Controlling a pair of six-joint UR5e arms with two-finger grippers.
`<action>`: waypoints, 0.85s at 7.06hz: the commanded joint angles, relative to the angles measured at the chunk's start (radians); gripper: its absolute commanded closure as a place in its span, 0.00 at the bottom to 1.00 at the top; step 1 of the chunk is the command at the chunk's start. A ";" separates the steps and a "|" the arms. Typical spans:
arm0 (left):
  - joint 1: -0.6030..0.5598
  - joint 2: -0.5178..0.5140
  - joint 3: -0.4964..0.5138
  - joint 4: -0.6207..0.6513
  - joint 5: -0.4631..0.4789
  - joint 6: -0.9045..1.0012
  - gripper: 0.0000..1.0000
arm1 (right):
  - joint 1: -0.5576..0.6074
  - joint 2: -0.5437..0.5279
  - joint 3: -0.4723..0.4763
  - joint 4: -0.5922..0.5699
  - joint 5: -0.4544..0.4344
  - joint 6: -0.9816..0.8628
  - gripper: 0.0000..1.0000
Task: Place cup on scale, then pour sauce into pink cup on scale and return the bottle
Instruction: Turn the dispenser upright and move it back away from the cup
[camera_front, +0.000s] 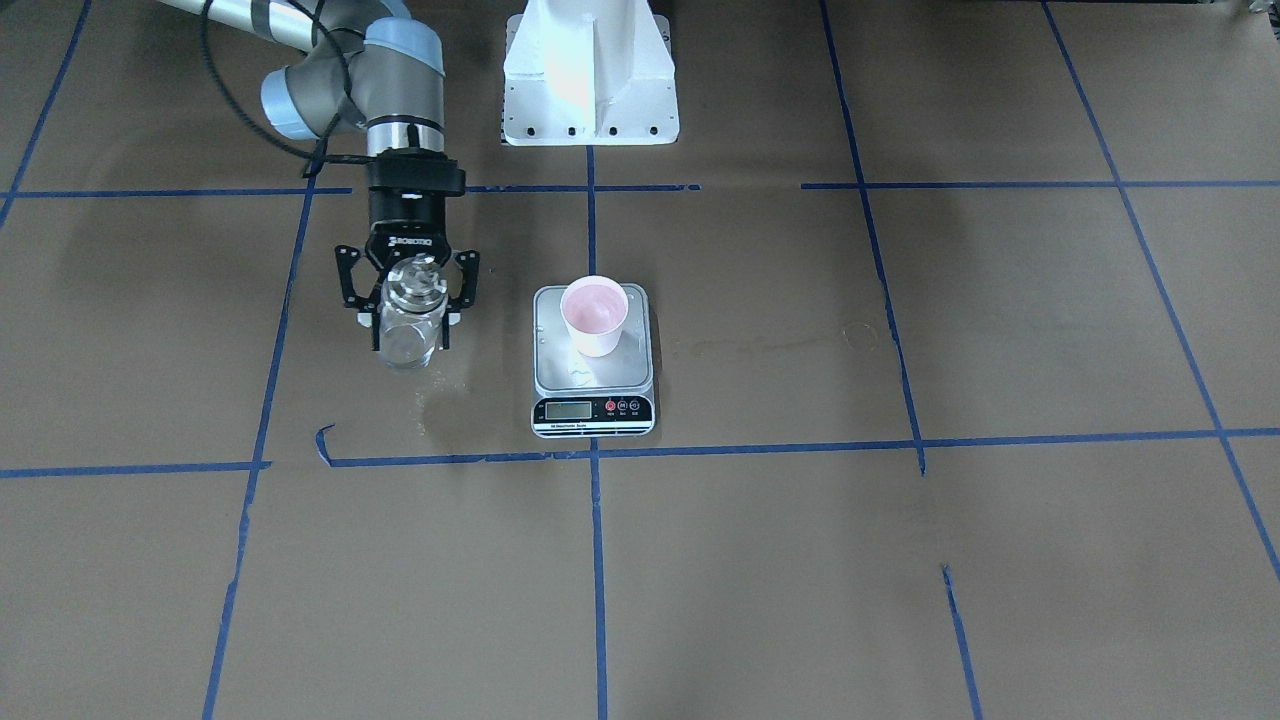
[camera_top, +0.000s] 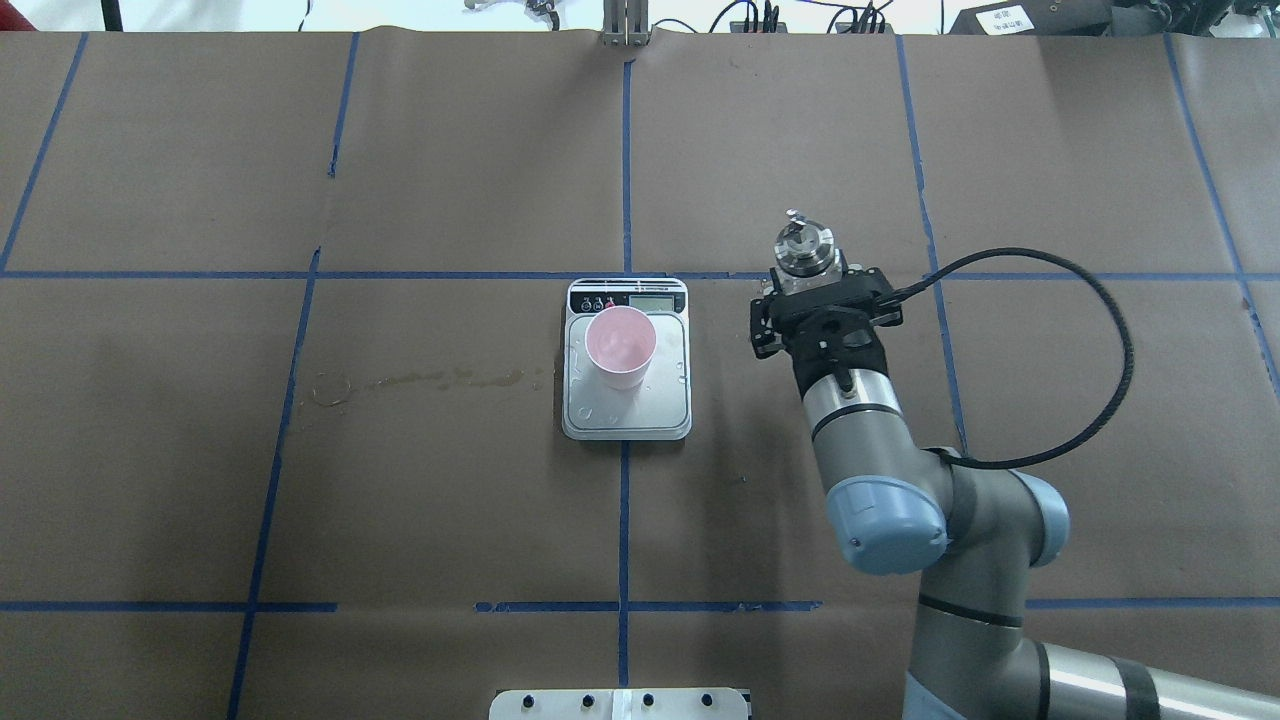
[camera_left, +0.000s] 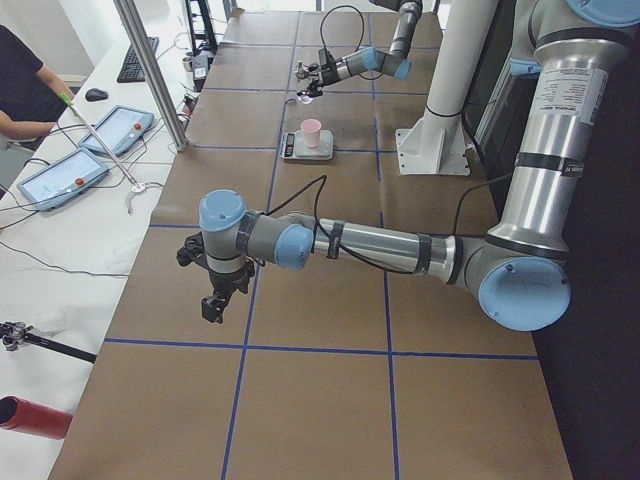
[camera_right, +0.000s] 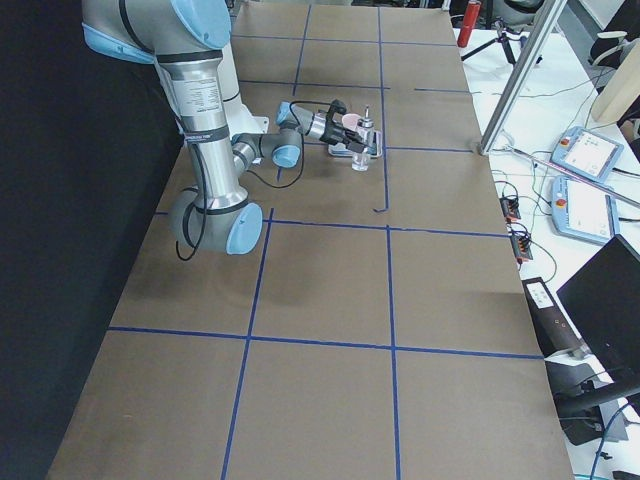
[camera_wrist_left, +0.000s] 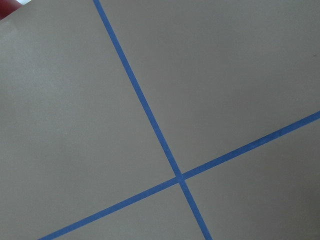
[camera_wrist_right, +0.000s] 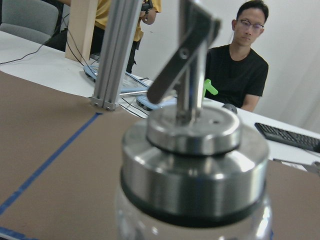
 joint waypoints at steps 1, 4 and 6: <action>-0.003 -0.001 -0.019 0.000 0.000 -0.002 0.00 | 0.068 -0.184 0.096 0.107 0.117 0.098 1.00; -0.004 -0.005 -0.021 0.000 0.001 -0.002 0.00 | 0.074 -0.283 0.041 0.284 0.142 0.120 1.00; -0.003 -0.006 -0.019 0.002 0.001 -0.002 0.00 | 0.071 -0.265 -0.129 0.479 0.121 0.123 1.00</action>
